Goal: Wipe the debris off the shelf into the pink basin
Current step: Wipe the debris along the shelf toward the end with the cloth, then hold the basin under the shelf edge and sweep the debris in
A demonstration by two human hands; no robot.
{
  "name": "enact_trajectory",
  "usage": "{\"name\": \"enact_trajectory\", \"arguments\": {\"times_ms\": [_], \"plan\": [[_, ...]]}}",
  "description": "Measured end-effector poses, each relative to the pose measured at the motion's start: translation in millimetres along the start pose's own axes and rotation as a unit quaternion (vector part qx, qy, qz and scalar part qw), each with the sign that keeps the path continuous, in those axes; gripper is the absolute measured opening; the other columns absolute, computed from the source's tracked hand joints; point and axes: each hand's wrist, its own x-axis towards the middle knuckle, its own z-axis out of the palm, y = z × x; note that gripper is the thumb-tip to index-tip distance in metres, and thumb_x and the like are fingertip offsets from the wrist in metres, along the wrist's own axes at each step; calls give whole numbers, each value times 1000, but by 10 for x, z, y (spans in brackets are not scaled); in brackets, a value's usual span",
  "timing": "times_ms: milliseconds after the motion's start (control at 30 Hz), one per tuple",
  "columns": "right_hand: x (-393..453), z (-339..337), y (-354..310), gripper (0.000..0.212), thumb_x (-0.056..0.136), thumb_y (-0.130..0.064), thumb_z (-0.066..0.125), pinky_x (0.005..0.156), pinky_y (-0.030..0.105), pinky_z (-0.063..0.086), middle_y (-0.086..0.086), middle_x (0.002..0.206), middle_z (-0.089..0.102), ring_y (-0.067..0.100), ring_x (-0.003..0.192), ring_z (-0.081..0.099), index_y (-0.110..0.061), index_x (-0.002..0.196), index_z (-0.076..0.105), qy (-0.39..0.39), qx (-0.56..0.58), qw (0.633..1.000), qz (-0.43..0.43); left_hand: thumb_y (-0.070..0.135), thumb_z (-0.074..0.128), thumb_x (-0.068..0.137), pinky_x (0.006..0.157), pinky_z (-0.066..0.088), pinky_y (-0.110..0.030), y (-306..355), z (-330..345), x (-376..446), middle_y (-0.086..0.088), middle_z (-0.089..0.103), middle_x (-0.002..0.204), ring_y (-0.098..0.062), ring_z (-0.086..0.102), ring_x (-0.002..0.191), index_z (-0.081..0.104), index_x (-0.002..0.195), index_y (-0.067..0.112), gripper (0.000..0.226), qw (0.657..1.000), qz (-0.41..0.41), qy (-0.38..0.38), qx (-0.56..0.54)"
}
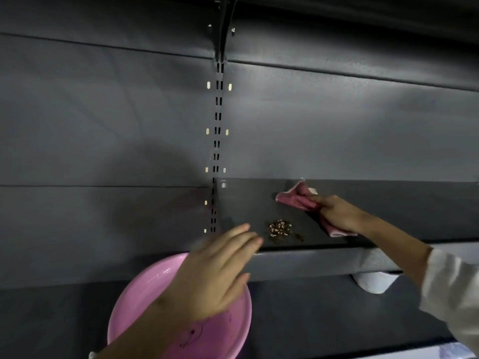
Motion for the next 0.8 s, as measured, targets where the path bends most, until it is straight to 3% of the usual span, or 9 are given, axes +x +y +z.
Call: {"name": "enact_trajectory", "arguments": {"times_ms": [67,167,233,333,433,467,567,667,800], "plan": [[-24,53,-72,56,86,8,35,80,13,32,13,133,55,19,112,52,-20,131,49,6,6,1000,-14,21,39,86,95,39,-32,-172,59,-307,-13,68,116,-19,47,116,53,119,6,39,997,-71,19,-2],[-52,118,-154,55,84,9,39,84,14,30,11,131,56,11,105,47,-20,129,52,-3,-10,999,-45,19,40,85,91,46,-35,-425,243,-842,-19,65,118,-30,56,110,60,119,0,44,949,-307,-75,6],[-77,160,-191,54,85,10,40,87,17,29,12,131,56,10,104,46,-19,129,52,-5,-12,998,-55,24,44,92,98,40,-38,-587,376,-1246,-14,49,134,-32,47,121,45,134,5,46,843,-499,-198,35],[-75,184,-196,53,86,9,40,91,22,30,13,134,53,18,114,50,-17,130,51,8,-16,998,-54,38,51,90,104,34,-39,-667,505,-1803,-12,32,140,-33,33,128,32,139,12,59,671,-671,-315,39],[-84,187,-202,52,86,9,39,98,28,34,15,135,52,27,119,51,-16,131,50,5,-18,999,-45,28,60,86,99,40,-47,-653,624,-2064,-23,35,139,-42,41,122,32,137,2,64,514,-826,-206,-102],[-95,188,-212,52,86,9,39,99,28,34,15,135,53,27,120,50,-15,131,50,3,-18,999,-43,21,60,85,94,45,-48,-652,646,-2076,-27,44,130,-43,49,114,36,133,-5,60,483,-848,-160,-151],[-123,192,-255,51,87,10,39,103,30,33,15,135,52,27,121,50,-13,131,50,6,-13,999,-37,5,56,84,76,49,-45,-671,659,-2066,-30,60,97,-43,59,93,51,116,-16,39,481,-854,-89,-179],[-134,195,-276,50,86,11,38,103,29,33,17,134,53,27,122,49,-11,131,50,13,-15,999,-33,0,53,85,65,38,-34,-653,670,-1981,-28,61,87,-41,57,90,54,110,-19,31,475,-854,-5,-213],[-130,200,-262,51,86,11,38,93,22,32,16,132,55,26,120,51,-12,130,51,12,-15,999,-35,-1,49,85,57,37,-32,-612,583,-1806,-15,50,71,-30,50,72,51,84,-6,5,465,-842,50,-271]]}}
